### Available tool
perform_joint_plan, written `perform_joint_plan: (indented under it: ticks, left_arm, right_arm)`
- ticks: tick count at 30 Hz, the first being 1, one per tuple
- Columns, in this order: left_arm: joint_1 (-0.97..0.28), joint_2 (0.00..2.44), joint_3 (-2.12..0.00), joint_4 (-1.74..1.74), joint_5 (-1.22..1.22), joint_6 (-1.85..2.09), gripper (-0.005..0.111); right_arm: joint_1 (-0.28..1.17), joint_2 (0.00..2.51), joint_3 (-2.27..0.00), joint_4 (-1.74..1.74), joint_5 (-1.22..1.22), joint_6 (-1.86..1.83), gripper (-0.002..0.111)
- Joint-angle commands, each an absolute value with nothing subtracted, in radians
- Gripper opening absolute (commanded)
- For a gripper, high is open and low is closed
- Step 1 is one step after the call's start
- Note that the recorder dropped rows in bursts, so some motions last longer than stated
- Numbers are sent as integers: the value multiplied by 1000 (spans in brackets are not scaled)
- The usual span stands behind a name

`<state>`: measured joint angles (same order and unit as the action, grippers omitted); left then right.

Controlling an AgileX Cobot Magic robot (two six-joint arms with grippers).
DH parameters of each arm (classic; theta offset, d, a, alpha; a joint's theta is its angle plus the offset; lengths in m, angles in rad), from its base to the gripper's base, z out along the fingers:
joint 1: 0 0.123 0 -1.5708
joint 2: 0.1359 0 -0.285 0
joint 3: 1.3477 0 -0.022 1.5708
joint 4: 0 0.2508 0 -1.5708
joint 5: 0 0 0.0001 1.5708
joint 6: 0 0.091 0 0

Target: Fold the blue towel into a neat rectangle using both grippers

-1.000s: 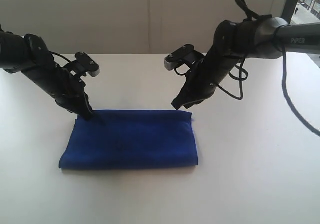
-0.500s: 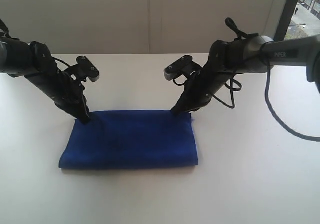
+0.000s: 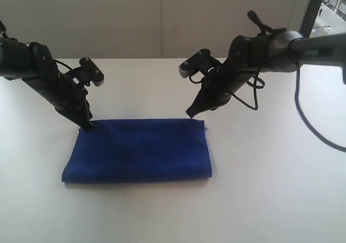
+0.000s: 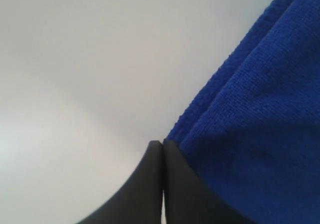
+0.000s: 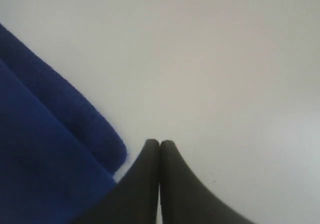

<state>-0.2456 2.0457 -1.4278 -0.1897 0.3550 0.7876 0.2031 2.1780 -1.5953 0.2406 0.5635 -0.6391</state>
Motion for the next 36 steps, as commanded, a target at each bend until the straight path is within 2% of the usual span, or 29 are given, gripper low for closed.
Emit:
perform_joint_plan:
  ticks: [1, 5, 10, 18, 28, 36]
  left_arm:
    - [-242, 1935, -1443, -200, 364, 772, 0]
    - [-242, 1825, -1441, -200, 453, 670, 0]
    - [-242, 1633, -1345, -200, 434, 500, 0]
    - [-244, 1248, -1131, -200, 448, 397, 0]
    - [-244, 804, -1078, -191, 473, 359, 0]
    - [-244, 615, -1078, -184, 565, 359, 0]
  right_arm:
    - [197, 2066, -1603, 325, 635, -645, 0]
    - [199, 2060, -1603, 527, 749, -710, 0]
    - [246, 2129, -1603, 798, 807, -921, 0]
    - [343, 2228, -1603, 809, 723, -968, 0]
    - [345, 2243, -1603, 372, 604, -687, 0]
    - [345, 2243, -1603, 189, 594, -548, 0]
